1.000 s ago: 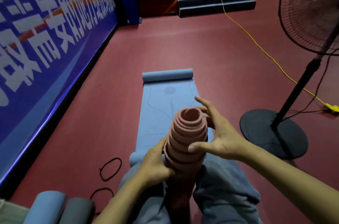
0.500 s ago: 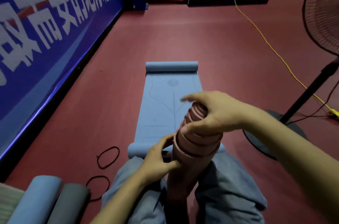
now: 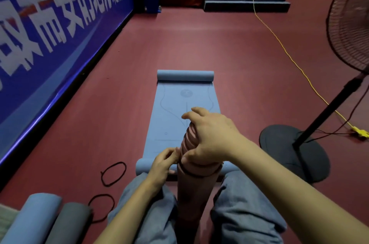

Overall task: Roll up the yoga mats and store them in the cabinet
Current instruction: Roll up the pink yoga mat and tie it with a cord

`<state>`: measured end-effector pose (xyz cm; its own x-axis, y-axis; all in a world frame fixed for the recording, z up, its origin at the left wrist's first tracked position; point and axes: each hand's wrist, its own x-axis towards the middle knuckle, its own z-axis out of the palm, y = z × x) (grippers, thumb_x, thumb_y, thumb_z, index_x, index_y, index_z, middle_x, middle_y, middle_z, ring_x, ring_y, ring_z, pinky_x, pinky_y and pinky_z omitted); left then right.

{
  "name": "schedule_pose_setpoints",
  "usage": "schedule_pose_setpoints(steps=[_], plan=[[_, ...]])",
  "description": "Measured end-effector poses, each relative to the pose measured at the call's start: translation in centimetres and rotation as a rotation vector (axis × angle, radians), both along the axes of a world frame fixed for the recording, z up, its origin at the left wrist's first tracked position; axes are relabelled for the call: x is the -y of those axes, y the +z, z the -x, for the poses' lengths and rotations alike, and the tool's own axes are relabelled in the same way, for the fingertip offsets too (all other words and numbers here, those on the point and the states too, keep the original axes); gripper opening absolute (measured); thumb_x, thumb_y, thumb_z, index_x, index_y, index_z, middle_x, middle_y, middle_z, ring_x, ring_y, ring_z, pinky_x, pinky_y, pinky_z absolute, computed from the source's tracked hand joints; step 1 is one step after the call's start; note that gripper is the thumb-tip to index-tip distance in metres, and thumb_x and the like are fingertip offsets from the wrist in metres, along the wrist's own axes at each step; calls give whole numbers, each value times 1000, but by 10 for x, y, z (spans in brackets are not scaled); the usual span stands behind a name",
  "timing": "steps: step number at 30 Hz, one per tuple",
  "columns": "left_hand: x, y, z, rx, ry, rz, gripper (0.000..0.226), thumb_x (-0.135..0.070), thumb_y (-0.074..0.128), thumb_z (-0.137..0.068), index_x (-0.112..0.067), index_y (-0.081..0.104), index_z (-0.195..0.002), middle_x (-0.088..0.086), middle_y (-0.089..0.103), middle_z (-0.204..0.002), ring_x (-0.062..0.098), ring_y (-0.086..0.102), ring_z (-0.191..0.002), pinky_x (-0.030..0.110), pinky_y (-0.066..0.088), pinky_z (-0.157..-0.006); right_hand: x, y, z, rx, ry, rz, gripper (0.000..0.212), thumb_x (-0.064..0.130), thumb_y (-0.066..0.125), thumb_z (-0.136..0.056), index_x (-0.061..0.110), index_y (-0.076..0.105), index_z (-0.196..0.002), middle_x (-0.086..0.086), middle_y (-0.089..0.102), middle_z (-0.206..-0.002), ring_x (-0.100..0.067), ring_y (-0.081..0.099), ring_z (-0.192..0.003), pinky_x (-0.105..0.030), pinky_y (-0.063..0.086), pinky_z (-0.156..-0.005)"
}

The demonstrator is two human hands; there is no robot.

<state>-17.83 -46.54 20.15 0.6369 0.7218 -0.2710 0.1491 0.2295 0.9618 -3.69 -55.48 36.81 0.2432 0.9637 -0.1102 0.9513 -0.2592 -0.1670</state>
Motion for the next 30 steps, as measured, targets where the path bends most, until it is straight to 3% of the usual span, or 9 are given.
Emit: schedule_pose_setpoints(steps=[3, 7, 12, 17, 20, 22, 25, 27, 30], plan=[[-4, 9, 9, -74, -50, 15, 51, -61, 74, -82, -11, 68, -91, 3, 69, -85, 13, 69, -80, 26, 54, -64, 13, 7, 12, 44, 10, 8, 96, 71, 78, -64, 36, 40, -145, 8, 48, -142, -28, 58, -120, -35, 45, -93], [5, 17, 18, -169, -102, 25, 19, -26, 64, -99, -9, 70, -96, -2, 66, -71, 12, 63, -59, 26, 50, -52, 37, 15, 30, 70, 46, 54, 91, 72, 78, -63, 32, 44, -138, 4, 53, -123, -29, 61, -109, -35, 48, -87], [8, 35, 18, -573, -118, -350, 24, -32, 56, -88, -10, 65, -89, 5, 72, -64, 23, 70, -53, 32, 56, -50, 59, 11, 60, 74, 51, 115, 79, 68, 81, -65, 28, 48, -124, 0, 48, -107, -30, 57, -91, -35, 43, -75], [30, 47, 21, -671, -363, -195, 45, -54, 46, -72, -13, 63, -75, 1, 70, -59, 18, 65, -54, 27, 51, -55, 71, 10, 70, 53, -49, 58, 59, 63, 76, -70, 27, 39, -96, 0, 38, -90, -29, 42, -77, -33, 34, -70], [28, 45, 18, -741, -220, -324, 51, -44, 36, -100, -7, 70, -89, 13, 73, -84, 30, 71, -82, 31, 52, -69, 75, 11, 61, 54, -111, 35, 50, 59, 72, -73, 26, 40, -93, 0, 39, -89, -30, 46, -81, -33, 35, -70], [26, 44, 23, -779, -24, -446, 50, -37, 33, -96, -3, 70, -97, 18, 74, -100, 38, 68, -98, 36, 54, -83, 77, 16, 44, 74, -187, -1, 46, 58, 70, -73, 27, 41, -89, 2, 38, -84, -33, 51, -85, -33, 34, -70], [31, 40, 30, -543, 151, -273, 42, -25, 35, -92, 2, 63, -76, 20, 71, -66, 34, 70, -59, 35, 57, -60, 81, 30, 12, 107, -303, -8, 46, 61, 67, -76, 25, 40, -84, 4, 38, -75, -31, 45, -79, -33, 35, -69], [37, 37, 30, -444, 219, -187, 33, -11, 40, -95, 8, 59, -77, 26, 66, -61, 29, 65, -43, 33, 52, -45, 84, 36, 1, 107, -328, 17, 48, 65, 65, -78, 24, 40, -83, 5, 39, -73, -30, 44, -76, -34, 37, -68], [37, 37, 22, -493, 265, -377, 30, -20, 44, -91, 0, 60, -74, 17, 68, -64, 33, 68, -57, 46, 59, -63, 88, 43, 12, 113, -262, 23, 50, 67, 67, -76, 25, 41, -86, 6, 36, -73, -29, 42, -78, -34, 35, -68]])
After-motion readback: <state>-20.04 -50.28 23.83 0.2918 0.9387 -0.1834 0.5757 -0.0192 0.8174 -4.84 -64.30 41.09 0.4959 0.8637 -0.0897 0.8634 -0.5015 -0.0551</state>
